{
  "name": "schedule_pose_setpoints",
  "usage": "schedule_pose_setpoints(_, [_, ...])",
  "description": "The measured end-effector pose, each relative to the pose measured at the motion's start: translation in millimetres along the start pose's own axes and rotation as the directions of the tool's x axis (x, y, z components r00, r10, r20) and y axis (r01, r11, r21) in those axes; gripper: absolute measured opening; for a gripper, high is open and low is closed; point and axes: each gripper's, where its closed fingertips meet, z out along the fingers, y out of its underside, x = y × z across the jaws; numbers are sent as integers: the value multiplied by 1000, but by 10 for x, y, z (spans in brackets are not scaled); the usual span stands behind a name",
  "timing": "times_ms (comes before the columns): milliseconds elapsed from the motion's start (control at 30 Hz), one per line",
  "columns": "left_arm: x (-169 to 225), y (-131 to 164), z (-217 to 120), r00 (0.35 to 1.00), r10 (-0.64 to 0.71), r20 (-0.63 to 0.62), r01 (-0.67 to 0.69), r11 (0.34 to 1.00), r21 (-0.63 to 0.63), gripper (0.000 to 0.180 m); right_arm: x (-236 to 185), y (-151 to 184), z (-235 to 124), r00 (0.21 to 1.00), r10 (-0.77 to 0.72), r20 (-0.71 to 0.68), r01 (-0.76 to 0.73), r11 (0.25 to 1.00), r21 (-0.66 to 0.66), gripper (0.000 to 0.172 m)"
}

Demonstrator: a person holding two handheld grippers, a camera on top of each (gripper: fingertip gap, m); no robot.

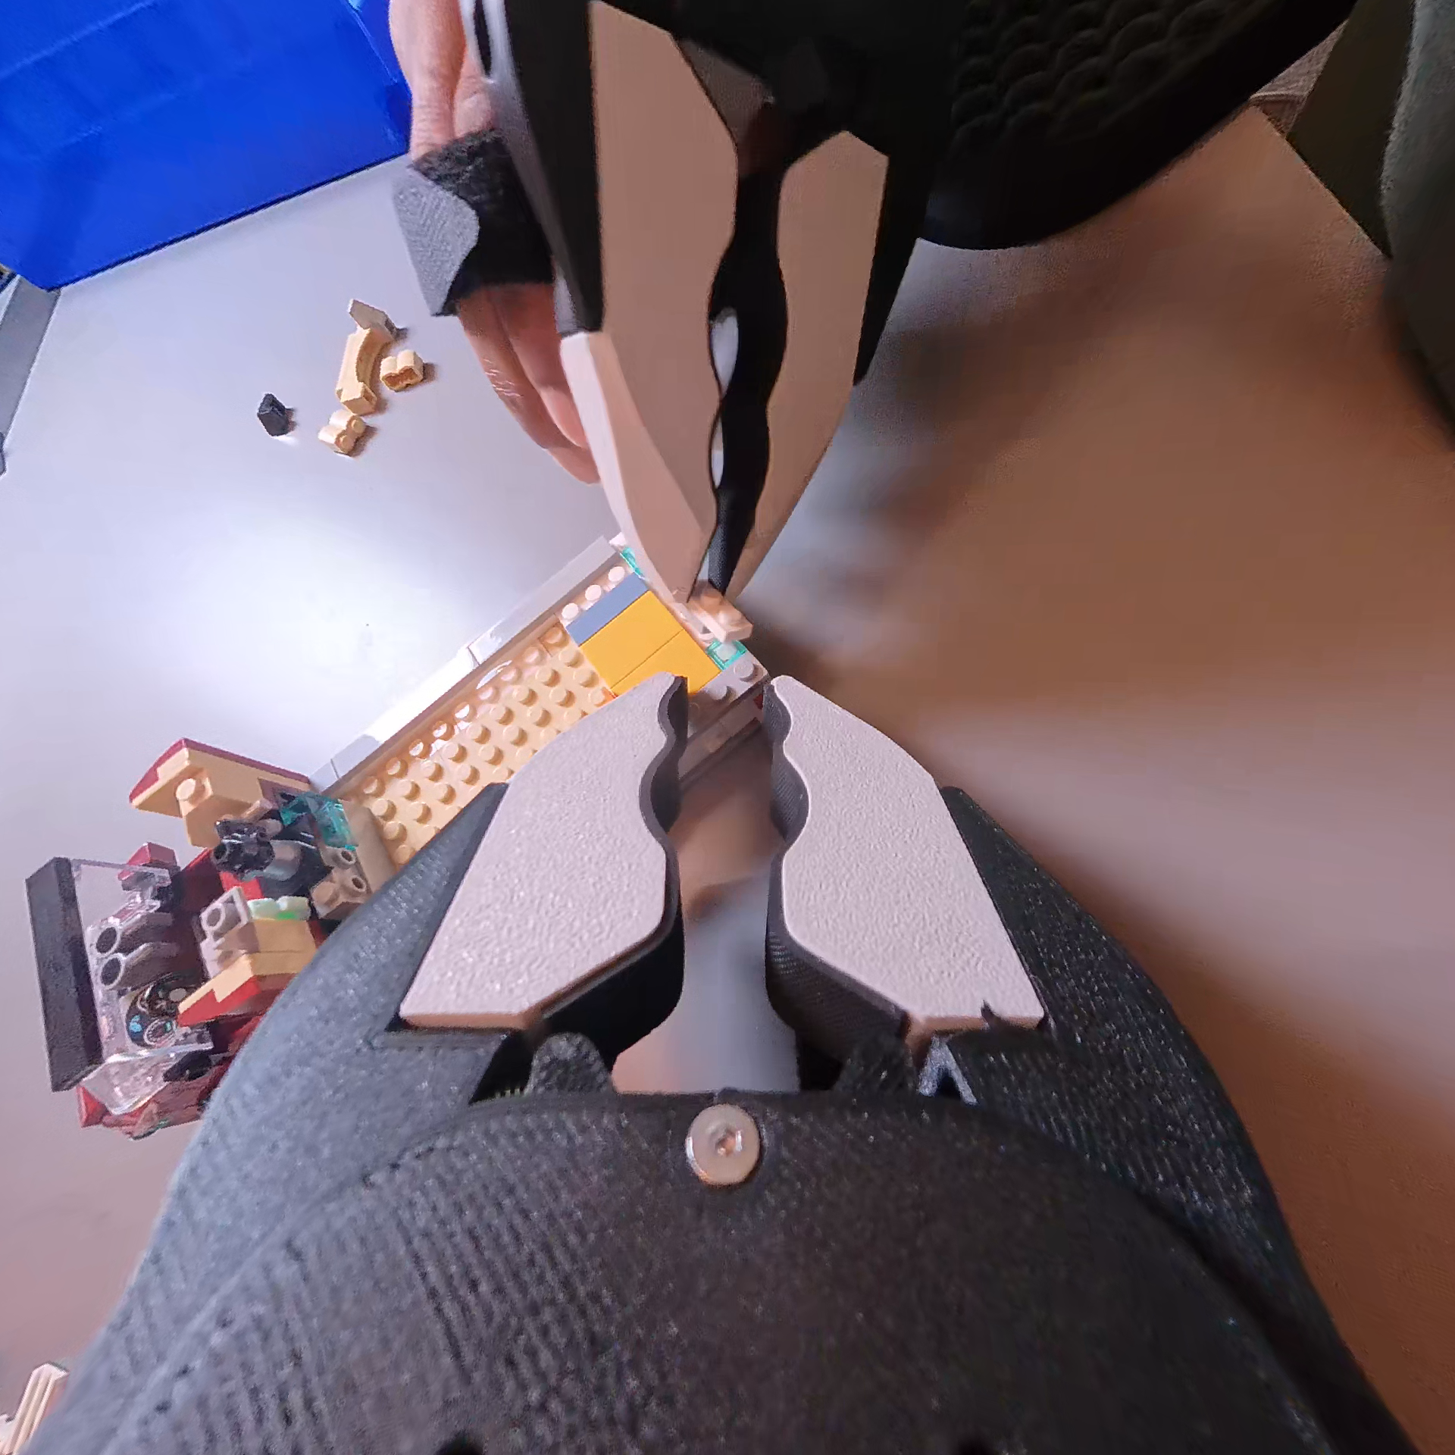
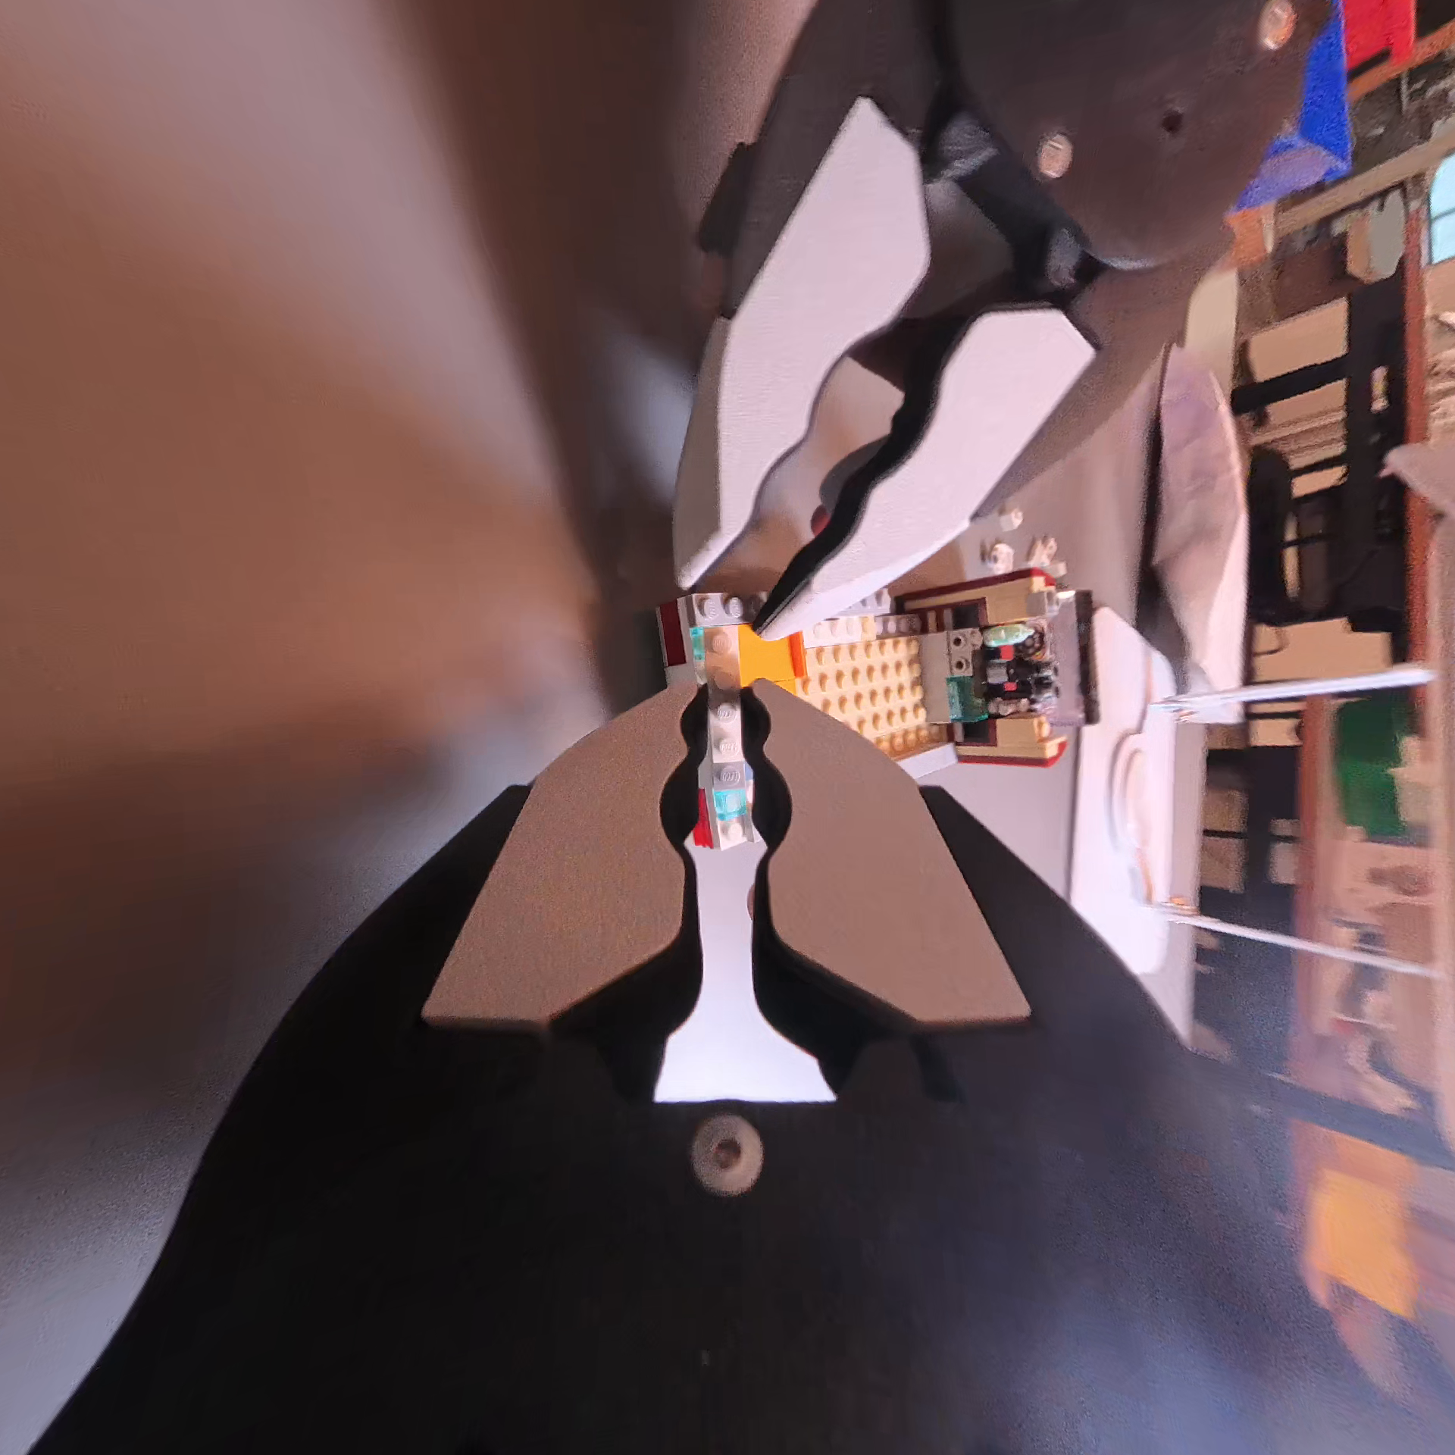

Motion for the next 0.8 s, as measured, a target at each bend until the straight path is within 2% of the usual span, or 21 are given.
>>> schedule_pose_setpoints(100, [13,-3,8,1000,2,0,-2,1000,1,22,24,16,-12,995,98,29,-99,994,39,8])
schedule_pose_setpoints(467, [3,-31,-10,1000,6,15,-7,1000,18,27,-17,53,-1,980,94,174,-95,995,-4,8])
schedule_pose_setpoints(567, [-29,-96,-57,999,-23,33,21,998,62,27,-5,55,-21,956,180,232,-186,982,5,8])
schedule_pose_setpoints(600, [-46,-119,-77,998,-38,42,35,996,78,27,19,31,-48,932,255,259,-271,962,29,8])
schedule_pose_setpoints(667, [-86,-160,-115,995,-82,61,75,991,109,26,119,-40,-136,834,438,336,-491,867,89,8])
schedule_pose_setpoints(733, [-103,-190,-135,990,-127,58,118,983,137,26,263,-79,-226,708,580,402,-674,725,141,8])
schedule_pose_setpoints(800, [-145,-245,-153,983,-172,69,158,972,176,25,409,-147,-321,553,677,485,-823,533,195,8])
